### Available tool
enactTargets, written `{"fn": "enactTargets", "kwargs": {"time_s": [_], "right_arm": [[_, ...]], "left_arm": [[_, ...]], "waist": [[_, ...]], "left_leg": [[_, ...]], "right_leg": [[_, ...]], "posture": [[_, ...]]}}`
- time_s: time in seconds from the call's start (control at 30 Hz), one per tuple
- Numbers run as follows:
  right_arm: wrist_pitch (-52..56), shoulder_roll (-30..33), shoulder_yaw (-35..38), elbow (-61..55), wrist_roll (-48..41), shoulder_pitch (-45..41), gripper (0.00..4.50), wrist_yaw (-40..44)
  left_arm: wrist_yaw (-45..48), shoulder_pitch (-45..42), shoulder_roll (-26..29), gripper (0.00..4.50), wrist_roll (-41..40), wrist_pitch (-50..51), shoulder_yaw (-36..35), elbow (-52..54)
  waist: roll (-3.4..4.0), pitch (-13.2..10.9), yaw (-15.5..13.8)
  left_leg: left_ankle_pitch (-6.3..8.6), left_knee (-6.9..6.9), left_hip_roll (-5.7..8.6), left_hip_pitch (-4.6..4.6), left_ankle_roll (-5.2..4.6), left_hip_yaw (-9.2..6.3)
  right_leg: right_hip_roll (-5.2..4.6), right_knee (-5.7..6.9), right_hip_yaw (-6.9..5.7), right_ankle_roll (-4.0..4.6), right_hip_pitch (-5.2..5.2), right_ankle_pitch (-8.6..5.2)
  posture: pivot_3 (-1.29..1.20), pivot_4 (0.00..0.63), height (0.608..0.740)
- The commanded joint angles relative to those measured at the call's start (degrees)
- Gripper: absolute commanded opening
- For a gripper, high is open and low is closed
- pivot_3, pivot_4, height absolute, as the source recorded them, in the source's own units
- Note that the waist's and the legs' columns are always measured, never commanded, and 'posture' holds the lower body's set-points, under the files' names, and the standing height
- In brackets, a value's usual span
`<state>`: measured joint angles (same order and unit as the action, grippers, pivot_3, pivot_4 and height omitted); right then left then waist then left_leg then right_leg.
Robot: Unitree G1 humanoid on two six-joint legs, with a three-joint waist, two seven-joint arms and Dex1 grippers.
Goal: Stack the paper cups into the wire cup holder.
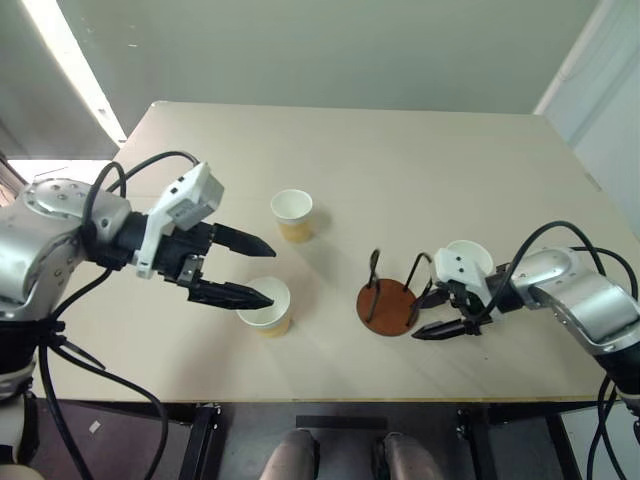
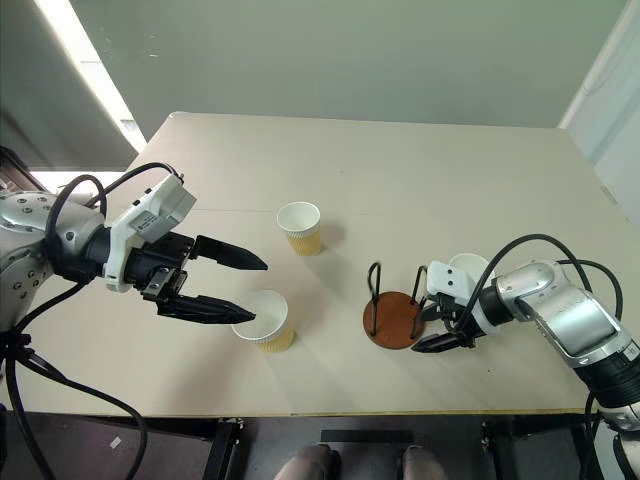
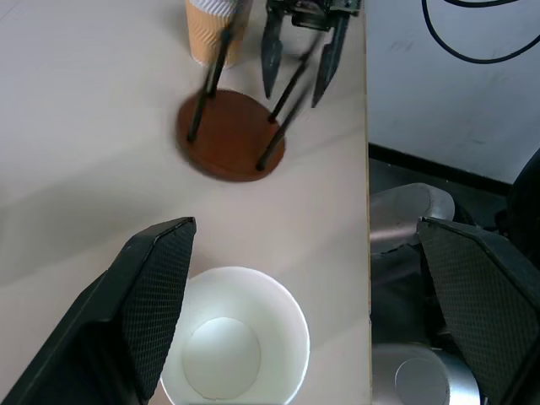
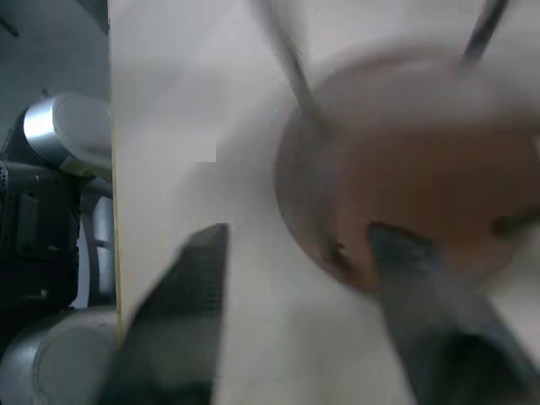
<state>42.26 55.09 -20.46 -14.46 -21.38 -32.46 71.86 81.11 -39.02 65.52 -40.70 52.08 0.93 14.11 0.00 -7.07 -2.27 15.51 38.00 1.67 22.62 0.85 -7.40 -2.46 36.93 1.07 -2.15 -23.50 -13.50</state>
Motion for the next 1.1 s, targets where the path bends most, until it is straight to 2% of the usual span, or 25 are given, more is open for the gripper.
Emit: {"fn": "enactTargets", "kwargs": {"time_s": [0.03, 0.3, 0.83, 1.1], "right_arm": [[0.3, 1.1, 3.1, -2.6, -0.8, -0.3, 2.87, 0.6], [2.8, 1.8, 5.4, -4.4, -2.7, -0.5, 2.87, 1.6], [5.8, -0.9, 7.2, -3.7, -4.5, -3.7, 2.87, -1.0], [4.7, 10.4, 9.8, -7.5, -6.0, 1.3, 2.87, 5.9]], "left_arm": [[-0.6, 0.7, 0.9, 4.50, -0.3, -0.8, -2.3, 2.1], [-1.6, 1.4, 0.9, 4.50, -0.9, -0.5, -2.9, 2.7], [-2.9, 0.9, -0.5, 4.50, -0.2, -1.3, -2.0, 1.7], [-3.9, -0.2, -0.7, 4.50, 0.5, -3.3, -2.3, 3.1]], "waist": [[0.00, 0.0, 0.0], [0.00, 0.0, 0.0], [0.00, 0.0, 0.0], [-0.01, 0.0, -0.4]], "left_leg": [[0.00, -0.02, 0.00, 0.01, 0.00, 0.00], [0.00, -0.01, 0.00, 0.07, 0.00, -0.01], [0.00, 0.00, 0.00, 0.09, 0.00, -0.01], [0.02, 0.00, 0.01, 0.23, 0.01, -0.03]], "right_leg": [[0.00, 0.00, 0.00, 0.00, 0.00, 0.00], [0.01, -0.02, 0.00, 0.00, -0.01, 0.00], [0.02, -0.02, 0.00, 0.00, -0.02, 0.00], [0.01, -0.02, 0.00, -0.01, -0.06, 0.00]], "posture": [[0.00, 0.150, 0.740], [0.00, 0.150, 0.740], [0.00, 0.150, 0.740], [0.00, 0.150, 0.740]]}}
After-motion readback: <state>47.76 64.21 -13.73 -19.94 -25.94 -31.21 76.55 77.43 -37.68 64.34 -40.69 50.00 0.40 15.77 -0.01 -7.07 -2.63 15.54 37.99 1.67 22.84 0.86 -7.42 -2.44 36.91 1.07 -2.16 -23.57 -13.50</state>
